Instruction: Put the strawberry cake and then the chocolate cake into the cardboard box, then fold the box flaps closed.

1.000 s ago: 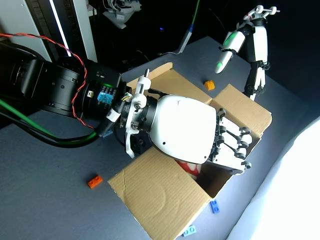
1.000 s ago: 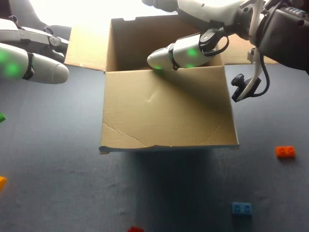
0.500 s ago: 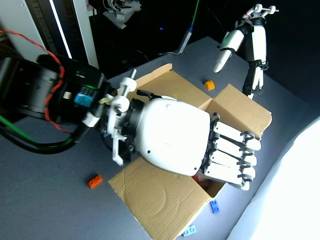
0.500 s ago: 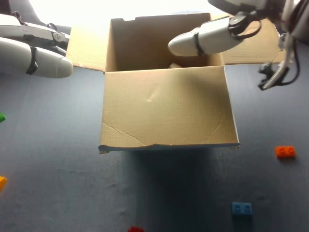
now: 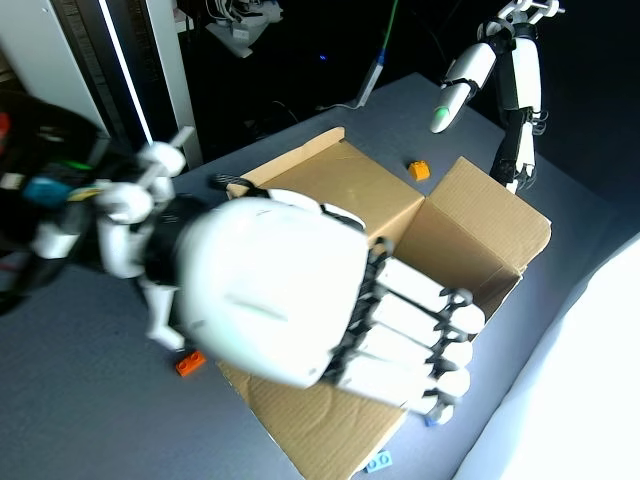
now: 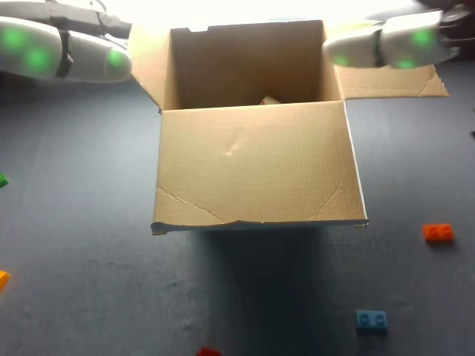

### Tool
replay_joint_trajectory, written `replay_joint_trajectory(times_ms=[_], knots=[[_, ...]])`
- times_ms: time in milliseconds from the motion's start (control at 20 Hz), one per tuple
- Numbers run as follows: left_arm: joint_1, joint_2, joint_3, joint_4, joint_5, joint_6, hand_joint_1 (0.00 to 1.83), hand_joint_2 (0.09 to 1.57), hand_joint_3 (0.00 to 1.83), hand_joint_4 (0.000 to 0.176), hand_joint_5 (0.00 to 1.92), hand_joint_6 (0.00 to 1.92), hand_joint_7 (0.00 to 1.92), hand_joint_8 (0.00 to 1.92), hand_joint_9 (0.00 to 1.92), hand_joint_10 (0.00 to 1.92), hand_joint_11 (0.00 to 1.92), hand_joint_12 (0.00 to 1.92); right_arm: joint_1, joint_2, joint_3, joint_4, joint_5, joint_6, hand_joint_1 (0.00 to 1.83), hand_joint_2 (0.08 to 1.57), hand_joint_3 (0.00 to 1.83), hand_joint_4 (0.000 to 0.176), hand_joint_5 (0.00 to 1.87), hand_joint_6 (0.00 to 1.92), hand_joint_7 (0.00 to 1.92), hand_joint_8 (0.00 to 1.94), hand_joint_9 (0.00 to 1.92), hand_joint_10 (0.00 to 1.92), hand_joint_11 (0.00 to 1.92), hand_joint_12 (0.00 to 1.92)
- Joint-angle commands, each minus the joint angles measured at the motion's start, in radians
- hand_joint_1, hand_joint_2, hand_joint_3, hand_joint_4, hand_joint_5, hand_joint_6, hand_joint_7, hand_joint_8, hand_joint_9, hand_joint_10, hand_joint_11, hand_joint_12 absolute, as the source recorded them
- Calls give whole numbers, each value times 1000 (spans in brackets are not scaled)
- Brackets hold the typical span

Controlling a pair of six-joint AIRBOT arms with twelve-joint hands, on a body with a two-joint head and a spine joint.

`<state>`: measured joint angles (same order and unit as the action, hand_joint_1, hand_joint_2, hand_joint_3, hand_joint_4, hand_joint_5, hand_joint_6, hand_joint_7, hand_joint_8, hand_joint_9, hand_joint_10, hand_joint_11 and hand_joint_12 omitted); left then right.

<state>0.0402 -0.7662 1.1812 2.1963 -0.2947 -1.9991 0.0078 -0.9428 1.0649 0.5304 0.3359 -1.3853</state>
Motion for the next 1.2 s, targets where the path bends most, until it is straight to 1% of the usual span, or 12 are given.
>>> replay_joint_trajectory(times_ms=[0,100,200,400,500,650,700,750,950,1050,1100,1150], knots=[[-15,1,-2,-30,53,-9,506,1097,0,30,251,8,394,6,478,6,29,1220,7,20,-7,-12,137,10,295,1028,3,0,268,9,352,6,346,16,0,869],[-26,-12,-2,-32,44,-9,515,1096,0,29,249,6,387,2,468,1,20,1222,-20,55,-27,-12,167,4,337,1029,2,0,280,10,364,8,356,16,0,874],[-48,-27,-2,-32,37,-9,479,1109,5,28,237,1,380,0,464,0,20,1226,-52,81,-34,-12,208,-10,304,1052,11,0,294,9,385,8,377,17,0,916],[-99,-61,3,-11,7,-9,416,1129,10,26,254,5,388,2,470,3,10,1233,-132,124,-35,-12,274,-83,24,1163,20,0,324,8,403,3,398,10,0,911],[-100,-72,0,-29,13,-9,395,1135,10,26,260,7,396,5,473,3,14,1233,-191,142,-35,-12,317,-95,0,1199,15,0,329,4,403,0,407,7,0,918],[-100,-80,-8,-40,14,-8,353,1150,7,27,283,8,407,3,484,5,28,1199,-254,152,-35,-12,335,-101,0,1238,19,0,333,3,391,0,410,6,0,903],[-95,-84,-11,-48,17,-7,336,1156,9,28,283,7,408,3,484,5,29,1198,-282,151,-34,-11,343,-101,0,1240,14,0,347,7,409,5,429,11,0,946],[-86,-88,-14,-111,26,39,324,1160,9,24,280,5,406,1,482,3,24,1200,-301,150,-34,-11,349,-101,0,1248,12,0,349,6,406,2,424,7,0,937],[-38,-100,-19,-337,31,214,220,1191,14,26,299,8,404,1,480,1,6,1211,-356,136,-24,-12,365,-103,0,1283,14,0,341,0,395,0,422,1,0,1008],[2,-110,-22,-529,30,368,175,1201,14,22,301,7,389,0,482,2,6,1222,-390,126,-10,-12,368,-106,0,1291,7,0,332,0,378,0,407,1,0,1007],[12,-114,-23,-578,28,407,167,1202,12,22,304,7,394,2,486,3,13,1227,-400,123,-5,-12,372,-108,0,1292,7,0,330,0,374,0,408,2,0,1010],[34,-121,-23,-670,22,483,165,1204,10,24,301,5,395,2,482,1,4,1227,-421,117,8,-12,384,-113,0,1289,4,0,328,0,379,1,415,4,0,1041]])
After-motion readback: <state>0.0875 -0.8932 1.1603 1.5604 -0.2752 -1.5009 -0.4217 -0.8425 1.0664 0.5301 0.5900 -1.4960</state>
